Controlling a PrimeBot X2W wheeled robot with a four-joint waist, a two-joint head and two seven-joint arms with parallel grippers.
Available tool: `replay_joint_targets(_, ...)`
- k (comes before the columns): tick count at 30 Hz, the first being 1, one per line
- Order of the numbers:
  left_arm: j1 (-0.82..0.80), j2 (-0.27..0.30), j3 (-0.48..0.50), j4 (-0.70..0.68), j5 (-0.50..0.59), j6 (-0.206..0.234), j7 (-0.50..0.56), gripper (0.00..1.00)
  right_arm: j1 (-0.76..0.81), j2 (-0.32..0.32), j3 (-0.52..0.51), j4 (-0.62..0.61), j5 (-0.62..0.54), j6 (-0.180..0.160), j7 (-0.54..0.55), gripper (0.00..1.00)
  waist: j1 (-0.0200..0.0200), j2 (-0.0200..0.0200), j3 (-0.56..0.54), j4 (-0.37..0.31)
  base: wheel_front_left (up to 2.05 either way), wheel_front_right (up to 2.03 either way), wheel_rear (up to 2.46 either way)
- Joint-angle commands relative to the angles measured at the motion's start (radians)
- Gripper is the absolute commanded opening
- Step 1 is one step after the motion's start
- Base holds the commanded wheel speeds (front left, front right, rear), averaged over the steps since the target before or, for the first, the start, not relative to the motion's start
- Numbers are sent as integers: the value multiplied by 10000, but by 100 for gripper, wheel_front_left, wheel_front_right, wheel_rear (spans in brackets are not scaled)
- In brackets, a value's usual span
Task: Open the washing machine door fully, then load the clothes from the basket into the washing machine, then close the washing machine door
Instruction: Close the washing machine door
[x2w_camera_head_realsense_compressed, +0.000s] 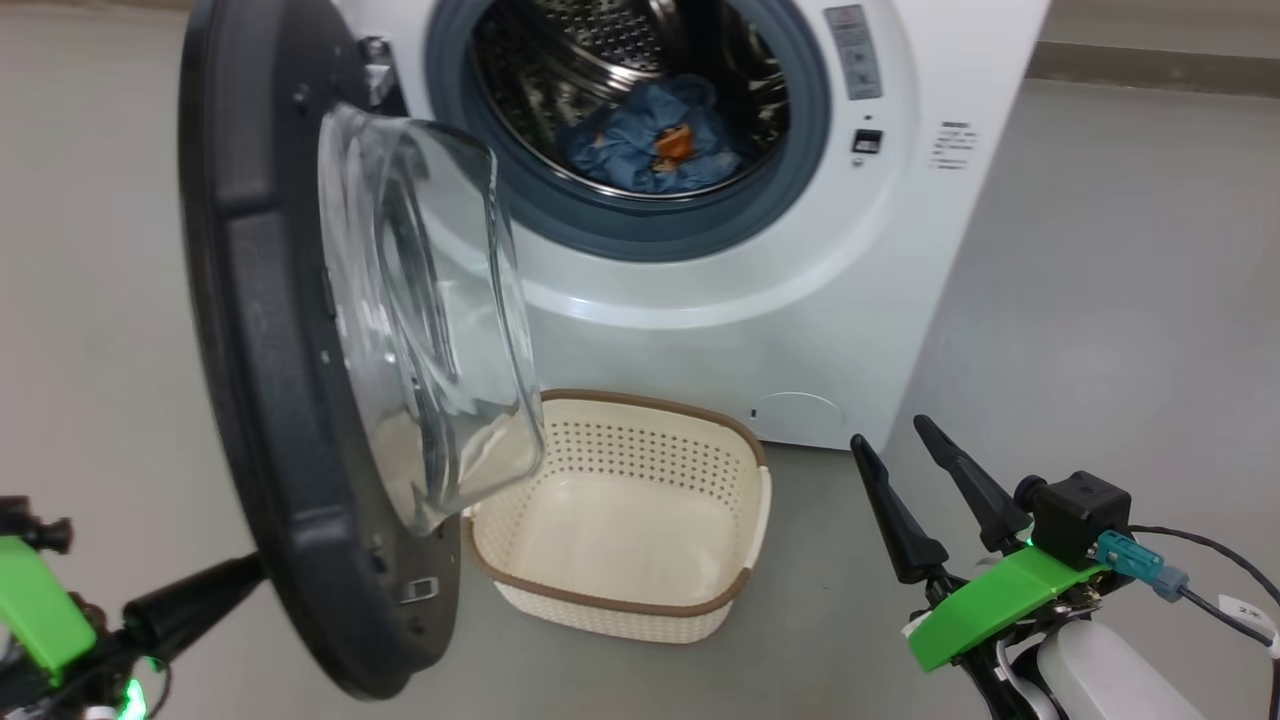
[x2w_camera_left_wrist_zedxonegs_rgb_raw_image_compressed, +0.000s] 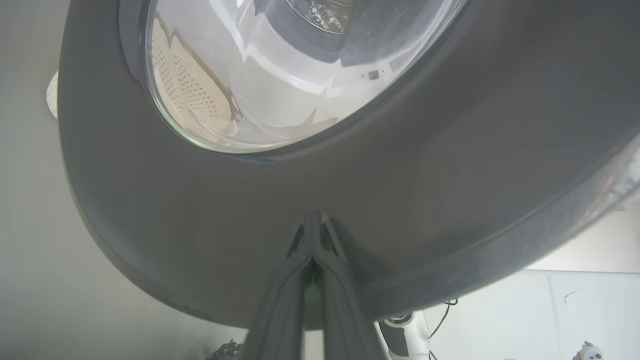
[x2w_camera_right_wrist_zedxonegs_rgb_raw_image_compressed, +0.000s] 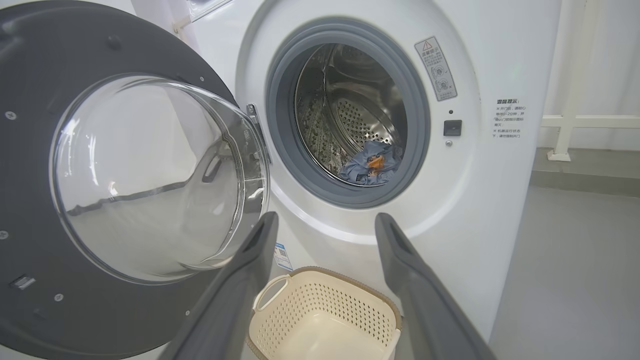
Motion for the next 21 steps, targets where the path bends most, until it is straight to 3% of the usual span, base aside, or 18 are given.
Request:
replay_joint_targets(1, -105, 109, 203, -568, -138, 80, 111, 0, 14, 39, 62, -259, 59, 46, -78, 100, 0, 0, 27, -340, 0, 0, 0)
replay_joint_targets(11, 235, -791, 83, -1743, -208, 292, -326, 0, -17, 227, -107, -352, 9, 46, -78, 100, 0, 0, 214, -1824, 0, 0, 0)
replay_joint_targets(21, -157, -1068, 111, -1995, 22, 141, -990, 0, -82, 376, -296, -468, -69, 46, -78, 100, 0, 0, 589, -3550, 0, 0, 0)
